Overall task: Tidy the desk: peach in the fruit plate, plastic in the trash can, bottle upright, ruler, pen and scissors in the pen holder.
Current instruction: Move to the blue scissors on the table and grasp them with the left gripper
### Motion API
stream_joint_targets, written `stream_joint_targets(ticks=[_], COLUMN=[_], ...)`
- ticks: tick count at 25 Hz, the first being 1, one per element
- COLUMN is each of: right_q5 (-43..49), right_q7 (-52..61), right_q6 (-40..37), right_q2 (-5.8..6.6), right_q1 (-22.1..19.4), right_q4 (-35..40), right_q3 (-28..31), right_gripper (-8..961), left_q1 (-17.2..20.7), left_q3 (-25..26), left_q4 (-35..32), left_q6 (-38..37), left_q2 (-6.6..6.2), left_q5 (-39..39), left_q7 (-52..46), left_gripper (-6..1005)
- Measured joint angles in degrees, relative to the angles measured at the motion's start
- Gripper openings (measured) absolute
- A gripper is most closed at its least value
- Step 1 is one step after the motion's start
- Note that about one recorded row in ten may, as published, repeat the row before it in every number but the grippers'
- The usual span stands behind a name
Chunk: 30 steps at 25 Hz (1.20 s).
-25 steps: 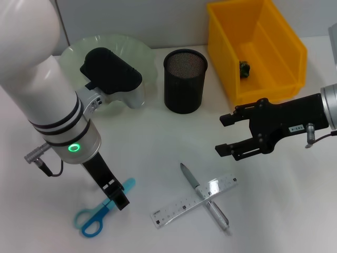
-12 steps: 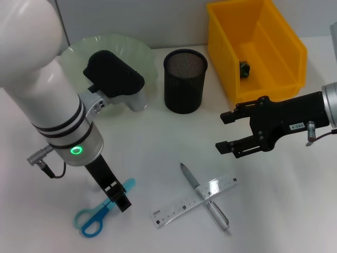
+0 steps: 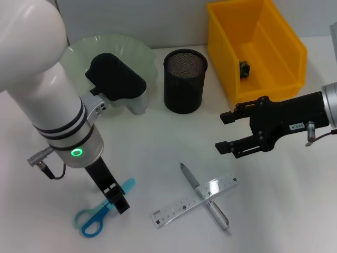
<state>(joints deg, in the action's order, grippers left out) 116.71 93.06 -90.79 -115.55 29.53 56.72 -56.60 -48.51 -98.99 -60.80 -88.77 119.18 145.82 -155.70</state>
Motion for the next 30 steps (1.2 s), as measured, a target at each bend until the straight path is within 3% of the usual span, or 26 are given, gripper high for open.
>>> stream_joint_targets(ticks=[22, 27, 30], right_q5=[0.0, 0.0, 0.0], right_q7=[0.0, 0.0, 0.0], right_q6=[0.8, 0.8, 0.8], right_q2=[-0.02, -0.02, -0.02], right_q1=[0.3, 0.5, 0.5], right_q4=[-0.1, -0.1, -0.1], right_q3=[0.0, 0.0, 0.0], right_gripper=[779, 780, 780], left_q1=[-0.1, -0.1, -0.1], left_q3=[-0.9, -0.9, -0.9], left_q4=[1.5, 1.7, 1.7], left_q6=[1.0, 1.3, 1.3], left_q2=[0.0, 0.0, 0.0], left_q5=[0.1, 0.0, 0.0], left_q7=[1.3, 1.6, 1.7], left_gripper=[676, 579, 582])
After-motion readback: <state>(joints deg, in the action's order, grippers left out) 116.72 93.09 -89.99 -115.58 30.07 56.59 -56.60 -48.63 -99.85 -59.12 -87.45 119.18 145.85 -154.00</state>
